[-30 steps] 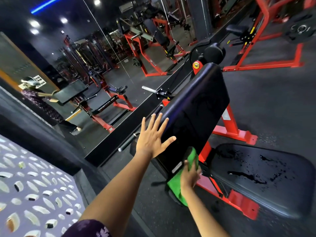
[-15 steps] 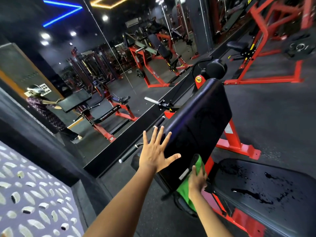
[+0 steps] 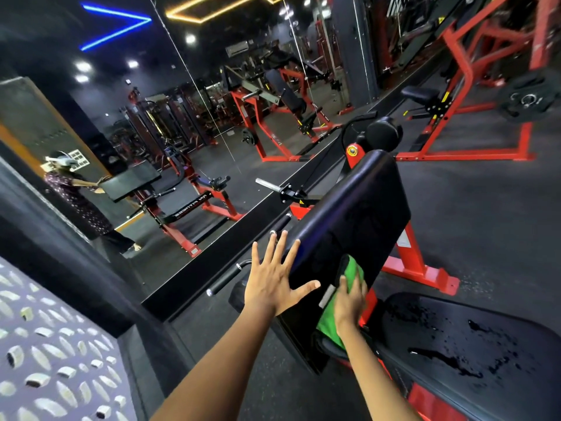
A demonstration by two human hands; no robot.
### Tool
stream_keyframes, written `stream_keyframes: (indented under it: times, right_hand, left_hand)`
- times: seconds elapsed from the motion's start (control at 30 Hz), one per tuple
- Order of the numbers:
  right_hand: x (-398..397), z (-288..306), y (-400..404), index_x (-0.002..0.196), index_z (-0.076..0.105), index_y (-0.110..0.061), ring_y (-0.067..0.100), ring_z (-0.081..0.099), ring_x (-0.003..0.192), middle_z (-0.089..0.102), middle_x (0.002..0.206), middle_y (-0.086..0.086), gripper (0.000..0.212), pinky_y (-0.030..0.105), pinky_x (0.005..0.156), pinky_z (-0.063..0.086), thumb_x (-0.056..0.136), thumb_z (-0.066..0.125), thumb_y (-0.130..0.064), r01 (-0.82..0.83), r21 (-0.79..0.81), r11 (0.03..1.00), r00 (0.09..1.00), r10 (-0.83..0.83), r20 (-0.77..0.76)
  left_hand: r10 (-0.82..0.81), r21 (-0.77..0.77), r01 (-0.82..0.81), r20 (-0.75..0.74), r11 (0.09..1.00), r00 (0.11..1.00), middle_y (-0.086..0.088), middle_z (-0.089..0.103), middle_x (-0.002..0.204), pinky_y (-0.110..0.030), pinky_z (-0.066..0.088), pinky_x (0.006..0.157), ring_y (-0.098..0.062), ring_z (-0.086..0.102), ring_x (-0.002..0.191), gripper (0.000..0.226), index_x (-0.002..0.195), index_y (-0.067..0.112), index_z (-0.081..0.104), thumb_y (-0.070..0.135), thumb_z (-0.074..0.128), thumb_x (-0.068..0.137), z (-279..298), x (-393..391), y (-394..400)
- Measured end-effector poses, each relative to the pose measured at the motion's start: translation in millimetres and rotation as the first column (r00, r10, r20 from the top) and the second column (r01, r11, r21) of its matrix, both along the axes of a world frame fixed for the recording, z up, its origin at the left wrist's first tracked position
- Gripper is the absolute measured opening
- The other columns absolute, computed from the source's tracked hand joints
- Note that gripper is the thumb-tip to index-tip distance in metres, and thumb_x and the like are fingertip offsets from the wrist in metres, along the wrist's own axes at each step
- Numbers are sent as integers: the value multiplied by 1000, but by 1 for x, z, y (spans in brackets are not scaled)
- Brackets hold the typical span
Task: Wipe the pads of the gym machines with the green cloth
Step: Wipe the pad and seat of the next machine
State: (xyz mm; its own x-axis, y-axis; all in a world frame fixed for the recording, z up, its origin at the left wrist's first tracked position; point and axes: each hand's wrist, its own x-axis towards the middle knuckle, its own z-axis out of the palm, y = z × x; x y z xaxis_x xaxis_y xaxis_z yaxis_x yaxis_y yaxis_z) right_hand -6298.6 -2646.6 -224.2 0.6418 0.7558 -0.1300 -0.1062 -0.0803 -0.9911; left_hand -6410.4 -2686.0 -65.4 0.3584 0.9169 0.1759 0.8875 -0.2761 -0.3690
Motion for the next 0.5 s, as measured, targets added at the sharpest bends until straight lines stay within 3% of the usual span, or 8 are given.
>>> stream_keyframes:
  times: [0.07, 0.13, 0.2, 0.23, 0.3, 0.37, 0.43, 0.5]
  right_hand:
    - [-11, 22, -14, 138, 45, -3, 32, 34, 135, 38, 145, 21, 61, 37, 106, 24, 91, 43, -43, -73, 161, 984, 983, 43, 179]
    - [-25, 18, -44, 142, 41, -10, 14, 28, 133, 32, 149, 9, 71, 26, 103, 20, 91, 32, -58, -194, 289, 937, 932, 84, 353]
    - [-24, -8, -63, 143, 37, -11, 10, 26, 132, 29, 149, 6, 69, 21, 102, 19, 91, 33, -58, -279, 301, 912, 884, 122, 452]
    - [-18, -19, -60, 142, 37, -8, 15, 29, 133, 32, 149, 11, 70, 22, 102, 21, 90, 37, -54, -259, 282, 924, 899, 125, 419]
    - [-3, -24, -36, 136, 45, 2, 36, 40, 131, 40, 142, 26, 65, 28, 103, 25, 88, 51, -42, -122, 168, 978, 974, 86, 209]
    - [5, 2, -8, 133, 50, 0, 42, 43, 127, 43, 139, 28, 52, 35, 103, 27, 90, 56, -29, -49, 66, 997, 995, 43, 89]
    - [-1, 33, -1, 134, 51, -6, 36, 40, 130, 43, 141, 23, 58, 37, 102, 28, 86, 48, -40, -52, 143, 988, 982, 25, 186]
    - [-15, 44, -20, 135, 52, -17, 27, 40, 126, 43, 144, 17, 57, 35, 100, 31, 85, 44, -43, -153, 330, 931, 916, 8, 401]
  left_hand:
    - [-7, 8, 6, 17, 1000, 1000, -4, -9, 159, -51, -12, 113, -23, -12, 146, 99, 151, 27, -3, 85, 5, 71, -1, -1, 0]
    - [-12, 1, 12, 20, 1000, 1000, -3, -9, 159, -51, -10, 114, -23, -12, 146, 99, 150, 27, -4, 85, 5, 71, -1, -2, -1]
    - [-14, -17, 15, 11, 1000, 1000, -2, -12, 159, -51, -10, 114, -22, -14, 145, 99, 150, 28, -7, 85, 4, 70, -1, 0, -2]
    - [-15, -23, 15, 15, 1000, 1000, -2, -13, 159, -50, -11, 114, -21, -14, 145, 100, 150, 27, -7, 85, 3, 69, 0, 1, -3]
    - [-8, -35, 9, 26, 999, 1000, -2, -13, 159, -50, -11, 114, -21, -15, 145, 100, 150, 27, -7, 85, 4, 69, 1, 2, -4]
    - [1, -45, 1, 47, 999, 999, -1, -15, 158, -50, -8, 114, -21, -13, 146, 101, 150, 28, -8, 86, 0, 68, 3, 2, -4]
    - [5, -46, -1, 88, 999, 996, 0, -15, 158, -52, -2, 115, -20, -11, 146, 103, 149, 31, -11, 87, -10, 62, 4, 0, -4]
    - [10, -47, -5, 116, 999, 993, 1, -16, 158, -53, 1, 115, -19, -10, 146, 101, 143, 33, -19, 88, -16, 58, 2, -1, -5]
